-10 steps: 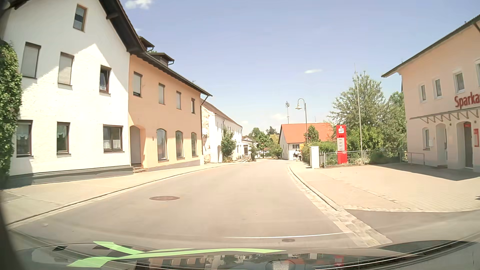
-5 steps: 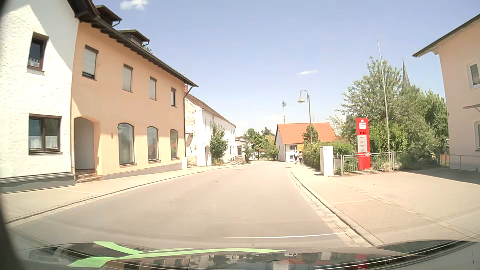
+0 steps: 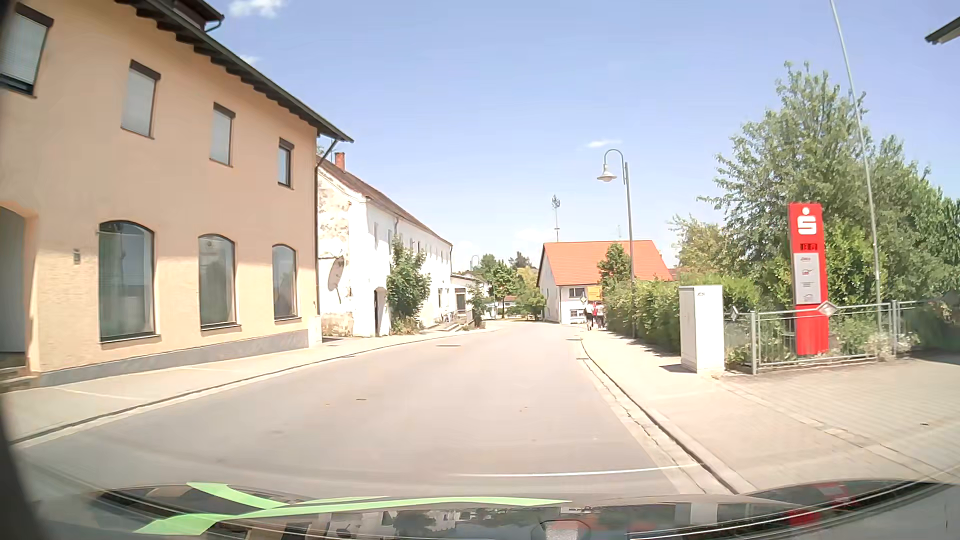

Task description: Follow the waypoints while adhering to traffic rules and regulations

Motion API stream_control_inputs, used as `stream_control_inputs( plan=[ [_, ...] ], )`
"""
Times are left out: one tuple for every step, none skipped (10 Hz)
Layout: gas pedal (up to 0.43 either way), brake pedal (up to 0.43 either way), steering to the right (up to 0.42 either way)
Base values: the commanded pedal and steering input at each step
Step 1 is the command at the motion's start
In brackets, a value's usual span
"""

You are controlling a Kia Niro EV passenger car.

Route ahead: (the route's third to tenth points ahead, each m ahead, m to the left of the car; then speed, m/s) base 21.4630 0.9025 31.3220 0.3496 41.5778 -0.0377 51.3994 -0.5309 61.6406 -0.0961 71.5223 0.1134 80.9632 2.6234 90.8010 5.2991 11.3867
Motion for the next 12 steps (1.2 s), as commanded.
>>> stream_control_inputs(
  plan=[
    [0.087, 0.0, 0.011],
    [0.098, 0.0, 0.011],
    [0.11, 0.0, 0.011],
    [0.118, 0.0, 0.011],
    [0.13, 0.0, 0.011],
    [0.13, 0.0, 0.011],
    [0.13, 0.0, 0.011],
    [0.11, 0.0, 0.011],
    [0.0, 0.0, 0.011],
    [0.0, 0.0, 0.011],
    [0.0, 0.0, 0.01],
    [0.02, 0.0, 0.009]
  ],
)
